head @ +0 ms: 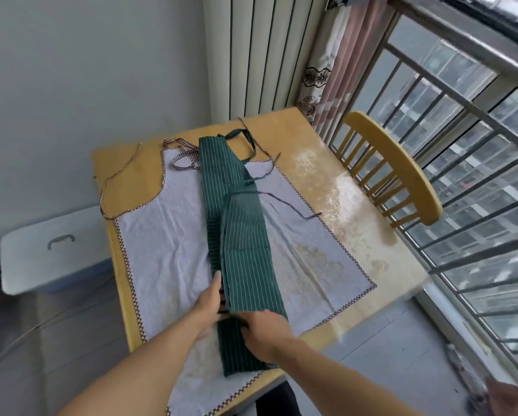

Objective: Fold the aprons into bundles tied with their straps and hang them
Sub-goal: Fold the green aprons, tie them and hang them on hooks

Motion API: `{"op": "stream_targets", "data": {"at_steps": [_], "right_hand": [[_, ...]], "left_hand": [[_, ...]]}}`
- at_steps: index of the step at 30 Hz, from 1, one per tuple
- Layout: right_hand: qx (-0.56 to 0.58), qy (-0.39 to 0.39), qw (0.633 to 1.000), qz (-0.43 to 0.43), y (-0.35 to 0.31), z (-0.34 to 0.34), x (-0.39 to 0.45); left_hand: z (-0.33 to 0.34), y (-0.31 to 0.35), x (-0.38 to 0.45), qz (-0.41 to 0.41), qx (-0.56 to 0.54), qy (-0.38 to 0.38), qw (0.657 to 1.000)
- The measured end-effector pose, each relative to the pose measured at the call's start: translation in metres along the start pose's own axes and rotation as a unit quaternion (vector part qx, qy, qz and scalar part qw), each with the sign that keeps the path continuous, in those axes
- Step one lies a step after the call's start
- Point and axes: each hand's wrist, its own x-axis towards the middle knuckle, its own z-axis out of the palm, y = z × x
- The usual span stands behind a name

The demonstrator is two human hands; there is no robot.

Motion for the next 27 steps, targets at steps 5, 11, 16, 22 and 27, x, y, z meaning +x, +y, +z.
{"op": "stream_targets", "data": {"at_steps": [5,11,16,22,27], "right_hand": [[0.058,-0.146,0.988,0.006,-0.001,0.008,0.007],[0.163,0.036,0.984,0.065,0.036,-0.017,0.030],[0.124,0.032,0.984,0.122,0.074,-0.053,0.066],[-0.010,-0.068,0.991,0.117,0.074,-0.055,0.075],[-0.017,-0.030,0.992,0.118,0.058,-0.070,0.085]], "left_hand": [[-0.010,0.001,0.011,0.016,0.041,-0.023,0.999],[-0.007,0.012,0.044,0.075,0.115,0.082,0.987],[-0.002,0.021,0.058,0.086,0.185,0.144,0.968],[-0.007,0.030,0.063,0.055,0.282,0.164,0.944],[-0.014,0.047,0.059,0.008,0.408,0.163,0.898]]}}
